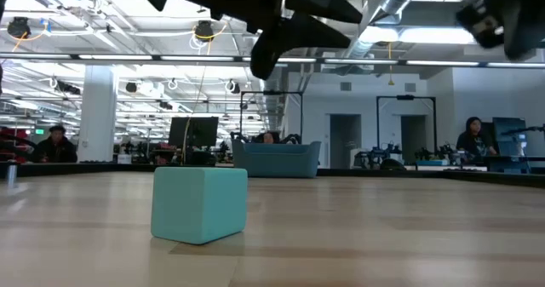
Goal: Sort & place blocks by color
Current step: Put the top light blue block into the gray bin
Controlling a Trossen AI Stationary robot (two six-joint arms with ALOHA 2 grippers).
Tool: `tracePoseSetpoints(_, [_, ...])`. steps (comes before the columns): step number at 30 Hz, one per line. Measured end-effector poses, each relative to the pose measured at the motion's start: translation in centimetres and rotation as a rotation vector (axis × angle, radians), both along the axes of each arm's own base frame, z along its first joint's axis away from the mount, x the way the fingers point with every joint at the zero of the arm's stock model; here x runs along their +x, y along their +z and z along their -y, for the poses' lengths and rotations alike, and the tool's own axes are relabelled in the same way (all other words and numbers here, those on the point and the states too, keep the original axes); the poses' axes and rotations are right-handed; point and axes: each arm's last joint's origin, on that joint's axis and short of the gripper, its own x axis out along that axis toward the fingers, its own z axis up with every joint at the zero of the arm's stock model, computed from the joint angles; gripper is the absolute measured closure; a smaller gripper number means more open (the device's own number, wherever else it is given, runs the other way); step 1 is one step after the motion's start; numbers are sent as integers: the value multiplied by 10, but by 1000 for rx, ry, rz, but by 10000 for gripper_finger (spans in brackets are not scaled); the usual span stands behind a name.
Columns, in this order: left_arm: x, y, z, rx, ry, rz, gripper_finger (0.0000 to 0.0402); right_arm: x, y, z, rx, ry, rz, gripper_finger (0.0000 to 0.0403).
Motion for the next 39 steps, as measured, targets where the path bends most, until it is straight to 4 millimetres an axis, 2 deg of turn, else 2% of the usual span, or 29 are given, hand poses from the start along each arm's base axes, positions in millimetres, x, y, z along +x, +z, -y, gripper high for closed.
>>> tracePoseSetpoints(4, [-2,-2,4,-43,33,-24,221,15,-24,-15,-60,112,-88,153])
tracePoseSetpoints(8, [-4,-3,9,-123,38,-46,184,30,-45,-31,-24,200,-136,153])
tracePoseSetpoints(12, [-7,-8,14,-194,35,-103,171,39,-60,-49,39,278,-149,153])
tracePoseSetpoints(18, [-12,-13,24,-248,52,-156,172,47,-79,-68,-12,380,-163,153])
tracePoseSetpoints(23, [-13,-13,26,-288,69,-160,172,54,-96,-70,-29,354,-219,153])
tracePoseSetpoints(30, [-13,-13,26,-340,101,-157,173,60,-95,-67,-48,319,-261,159])
tracePoseSetpoints(34, [-13,-13,26,-352,106,-156,173,64,-90,-59,-52,291,-271,183])
tracePoseSetpoints(39, [-13,-13,26,-355,109,-154,173,67,-87,-48,-66,258,-293,233])
